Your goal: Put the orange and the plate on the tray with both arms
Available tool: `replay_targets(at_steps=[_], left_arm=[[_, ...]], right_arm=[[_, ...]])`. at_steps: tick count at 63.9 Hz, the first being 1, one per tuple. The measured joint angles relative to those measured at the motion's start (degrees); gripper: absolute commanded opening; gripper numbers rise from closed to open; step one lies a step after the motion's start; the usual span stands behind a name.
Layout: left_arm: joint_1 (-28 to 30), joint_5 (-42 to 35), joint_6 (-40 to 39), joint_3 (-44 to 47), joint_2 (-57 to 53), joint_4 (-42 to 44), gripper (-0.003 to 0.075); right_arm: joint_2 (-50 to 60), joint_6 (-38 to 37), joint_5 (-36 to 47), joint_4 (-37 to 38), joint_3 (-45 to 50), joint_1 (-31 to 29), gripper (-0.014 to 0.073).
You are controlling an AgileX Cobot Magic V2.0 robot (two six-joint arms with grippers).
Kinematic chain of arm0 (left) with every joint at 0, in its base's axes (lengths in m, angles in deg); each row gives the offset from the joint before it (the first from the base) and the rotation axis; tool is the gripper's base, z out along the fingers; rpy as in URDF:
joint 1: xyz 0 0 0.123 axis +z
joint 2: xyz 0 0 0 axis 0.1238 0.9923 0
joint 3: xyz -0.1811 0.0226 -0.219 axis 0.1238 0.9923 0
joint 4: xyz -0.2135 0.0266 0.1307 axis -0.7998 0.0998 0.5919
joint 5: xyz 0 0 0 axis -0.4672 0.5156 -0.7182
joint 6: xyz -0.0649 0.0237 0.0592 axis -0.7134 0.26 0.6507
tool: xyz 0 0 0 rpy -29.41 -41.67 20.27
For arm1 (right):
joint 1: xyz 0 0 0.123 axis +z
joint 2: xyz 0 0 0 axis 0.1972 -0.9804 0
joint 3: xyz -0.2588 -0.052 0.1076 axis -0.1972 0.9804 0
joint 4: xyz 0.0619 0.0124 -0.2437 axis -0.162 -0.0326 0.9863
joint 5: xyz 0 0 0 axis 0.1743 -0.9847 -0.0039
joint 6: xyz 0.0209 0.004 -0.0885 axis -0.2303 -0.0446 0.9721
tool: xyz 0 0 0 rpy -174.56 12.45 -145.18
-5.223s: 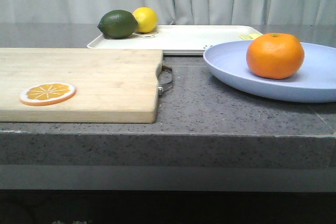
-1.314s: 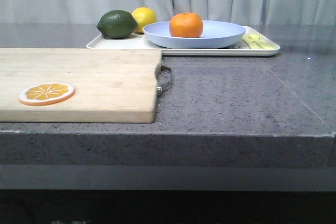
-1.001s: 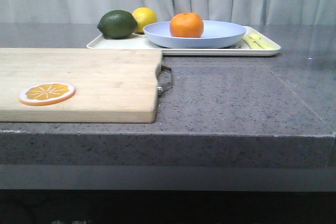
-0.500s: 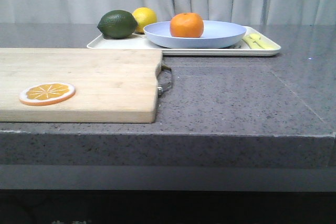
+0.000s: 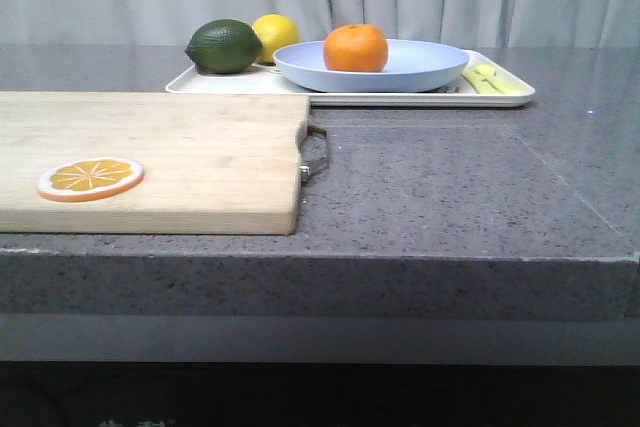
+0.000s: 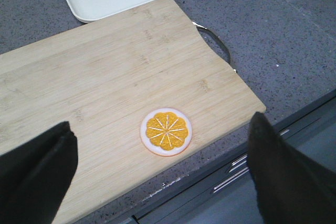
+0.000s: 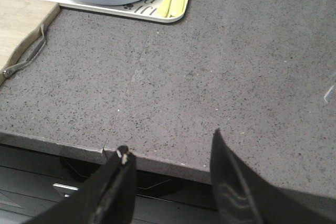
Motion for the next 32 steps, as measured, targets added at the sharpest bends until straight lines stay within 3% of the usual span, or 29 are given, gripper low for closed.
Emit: replay_targets(at_steps=[4,10,24,32], left_arm=[[0.0,0.0,0.0,0.0,0.0,0.0,0.0588],[0.0,0.0,0.0,0.0,0.0,0.0,0.0482],[0.0,0.0,0.0,0.0,0.0,0.0,0.0148],[0.0,0.0,0.0,0.0,0.0,0.0,-0.0008]], right_arm=[[0.0,-0.11,0.0,0.0,0.09,0.0,0.0335],[0.0,-0.24,0.0,0.0,0.09,0.0,0.0223],[0.04,-0.24,0.0,0.0,0.09,0.0,-0.0036],[0.04,-0.24,0.0,0.0,0.09,0.0,-0.0068]])
